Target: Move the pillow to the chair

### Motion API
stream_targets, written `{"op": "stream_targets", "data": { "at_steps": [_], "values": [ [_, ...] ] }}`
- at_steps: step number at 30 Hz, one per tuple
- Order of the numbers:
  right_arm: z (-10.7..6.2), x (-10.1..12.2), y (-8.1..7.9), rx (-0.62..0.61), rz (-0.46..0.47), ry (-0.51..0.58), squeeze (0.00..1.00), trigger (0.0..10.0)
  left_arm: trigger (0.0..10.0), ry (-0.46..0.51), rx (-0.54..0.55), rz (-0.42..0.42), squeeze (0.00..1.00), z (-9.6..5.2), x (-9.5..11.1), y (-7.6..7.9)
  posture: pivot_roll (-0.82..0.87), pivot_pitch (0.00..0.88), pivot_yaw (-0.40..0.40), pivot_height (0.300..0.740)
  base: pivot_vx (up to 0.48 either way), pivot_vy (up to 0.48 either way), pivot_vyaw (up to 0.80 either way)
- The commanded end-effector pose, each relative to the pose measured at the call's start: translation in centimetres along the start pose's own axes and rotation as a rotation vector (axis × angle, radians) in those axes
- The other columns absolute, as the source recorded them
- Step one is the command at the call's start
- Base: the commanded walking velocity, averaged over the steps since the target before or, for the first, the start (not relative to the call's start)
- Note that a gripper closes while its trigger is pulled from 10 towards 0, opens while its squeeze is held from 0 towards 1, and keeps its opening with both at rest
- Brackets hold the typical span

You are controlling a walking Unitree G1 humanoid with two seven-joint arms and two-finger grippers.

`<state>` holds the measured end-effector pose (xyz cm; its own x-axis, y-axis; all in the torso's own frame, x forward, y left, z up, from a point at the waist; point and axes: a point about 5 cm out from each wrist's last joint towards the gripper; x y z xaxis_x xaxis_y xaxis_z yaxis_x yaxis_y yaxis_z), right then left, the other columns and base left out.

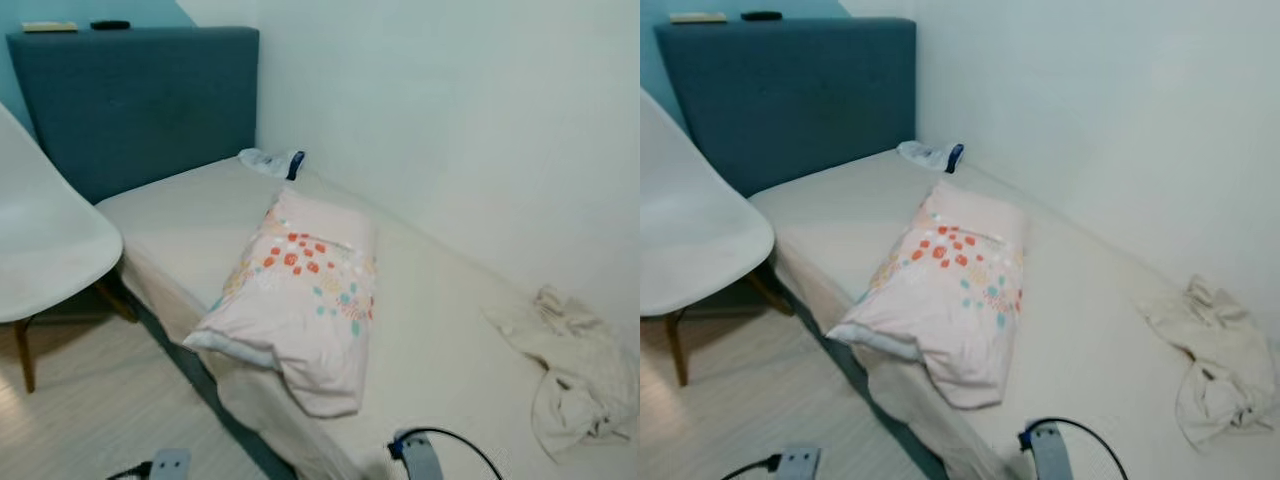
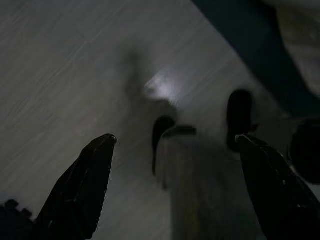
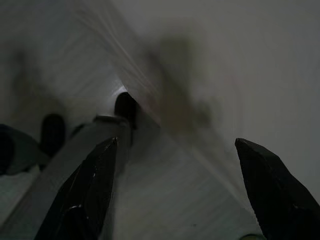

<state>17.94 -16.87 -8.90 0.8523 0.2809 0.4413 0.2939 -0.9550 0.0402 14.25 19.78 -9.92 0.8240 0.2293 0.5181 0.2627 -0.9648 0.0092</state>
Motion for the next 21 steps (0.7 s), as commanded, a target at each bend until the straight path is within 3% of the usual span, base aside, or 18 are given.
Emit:
{"op": "stream_targets", "data": {
  "at_steps": [1, 9, 19, 21],
  "values": [
    [-0.05, 0.15, 0.27, -0.001, 0.017, 0.016, 0.0, 10.0, 10.0, -0.004, 0.002, -0.007, 0.0, 0.01, -0.04, 0.05, 0.19, 0.0, -0.125, 0.74, 0.0, 0.0, 0.0],
    [-0.02, 0.4, -0.33, 0.074, 0.008, 0.046, 0.0, 10.0, 10.0, -0.009, 0.013, -0.015, 0.0, -0.06, -0.32, -0.27, 0.19, 0.0, -0.127, 0.74, 0.0, 0.0, 0.0],
    [-0.06, -0.18, -0.39, 0.08, -0.022, 0.035, 0.0, 10.0, 10.0, -0.018, 0.015, -0.02, 0.0, -0.16, -0.79, -0.31, 0.19, 0.0, -0.127, 0.74, 0.0, 0.0, 0.76],
    [-0.08, -0.28, -0.19, 0.06, -0.038, 0.03, 0.0, 10.0, 10.0, -0.018, 0.014, -0.019, 0.0, -0.16, -0.78, -0.29, 0.18, 0.0, -0.125, 0.74, 0.0, 0.0, 0.0]
  ]
}}
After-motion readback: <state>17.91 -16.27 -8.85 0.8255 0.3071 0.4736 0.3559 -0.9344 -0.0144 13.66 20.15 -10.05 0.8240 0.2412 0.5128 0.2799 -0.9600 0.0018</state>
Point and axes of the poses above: a point about 5 cm out from each wrist's last joint towards the gripper, its own z axis pointing out of the wrist towards the gripper, its own x axis along the axis of the wrist's last joint, y = z × x, and after that the axes turned 10 degrees about -z, right-handed
